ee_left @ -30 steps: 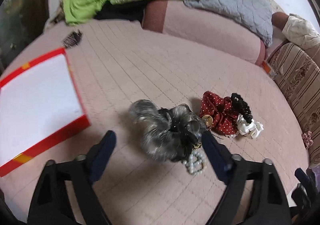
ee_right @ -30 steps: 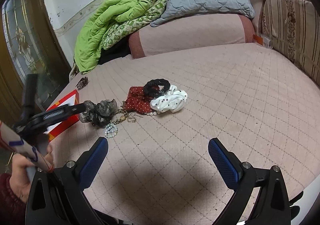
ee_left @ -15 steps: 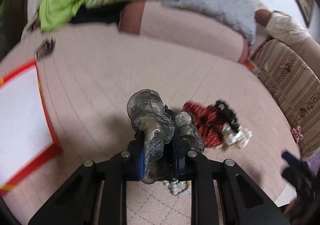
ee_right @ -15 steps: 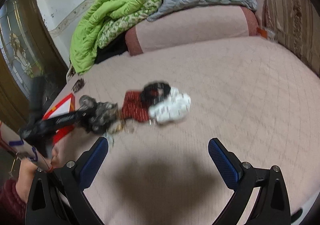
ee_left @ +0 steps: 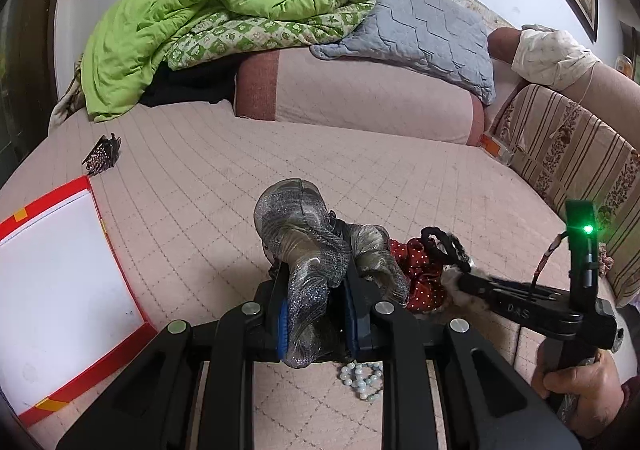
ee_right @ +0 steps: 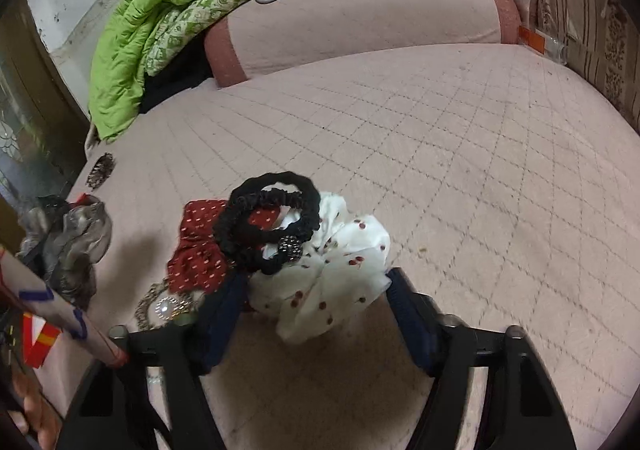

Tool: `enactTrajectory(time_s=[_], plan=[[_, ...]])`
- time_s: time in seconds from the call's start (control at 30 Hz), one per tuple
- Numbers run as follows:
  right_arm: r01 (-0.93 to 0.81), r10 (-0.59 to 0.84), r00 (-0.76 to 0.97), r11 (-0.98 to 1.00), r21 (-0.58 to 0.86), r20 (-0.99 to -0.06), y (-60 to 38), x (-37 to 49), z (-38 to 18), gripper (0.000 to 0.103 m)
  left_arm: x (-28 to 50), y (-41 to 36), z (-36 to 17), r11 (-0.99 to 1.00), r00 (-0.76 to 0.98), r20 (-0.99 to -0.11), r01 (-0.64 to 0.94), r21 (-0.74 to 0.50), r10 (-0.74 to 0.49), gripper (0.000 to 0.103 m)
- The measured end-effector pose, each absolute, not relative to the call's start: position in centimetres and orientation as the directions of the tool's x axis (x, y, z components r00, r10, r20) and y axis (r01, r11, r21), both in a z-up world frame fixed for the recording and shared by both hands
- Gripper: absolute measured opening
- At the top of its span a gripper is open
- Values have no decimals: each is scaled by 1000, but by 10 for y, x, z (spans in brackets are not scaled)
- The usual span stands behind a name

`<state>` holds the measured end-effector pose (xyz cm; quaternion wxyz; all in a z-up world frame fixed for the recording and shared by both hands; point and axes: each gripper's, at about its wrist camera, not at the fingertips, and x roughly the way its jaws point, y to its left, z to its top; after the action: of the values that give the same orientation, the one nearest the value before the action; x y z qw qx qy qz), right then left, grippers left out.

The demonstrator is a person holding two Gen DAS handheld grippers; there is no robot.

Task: Organize jewelry
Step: 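Grasp the white dotted scrunchie with the right gripper while left holds grey scrunchie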

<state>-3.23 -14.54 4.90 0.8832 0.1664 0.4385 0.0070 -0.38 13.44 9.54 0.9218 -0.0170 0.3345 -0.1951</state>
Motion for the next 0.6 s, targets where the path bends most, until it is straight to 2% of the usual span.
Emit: enactTrajectory(time_s=[0.03, 0.13, 0.27, 0.37, 0.47, 0.6], plan=[[134, 164, 596, 945, 299, -786, -146, -30, 46, 11, -4, 133, 95, 923, 700, -611, 350, -159, -370, 21], [140, 169, 612, 938, 316, -773, -153, -37, 51, 10, -4, 132, 95, 924, 702, -609, 349, -158, -369, 21], [172, 84, 699, 944, 282, -710, -169, -58, 74, 10, -5, 133, 96, 926, 712, -600, 344, -156, -365, 21], [164, 45, 817, 937, 307, -575, -181, -83, 105, 10, -6, 131, 95, 928, 716, -598, 341, -150, -360, 21], [124, 2, 889, 962, 245, -459, -175, -103, 132, 10, -6, 128, 96, 928, 719, -595, 341, -148, -359, 21], [78, 79, 885, 947, 313, -459, -174, -104, 128, 10, -11, 126, 98, 930, 729, -588, 342, -132, -351, 21]])
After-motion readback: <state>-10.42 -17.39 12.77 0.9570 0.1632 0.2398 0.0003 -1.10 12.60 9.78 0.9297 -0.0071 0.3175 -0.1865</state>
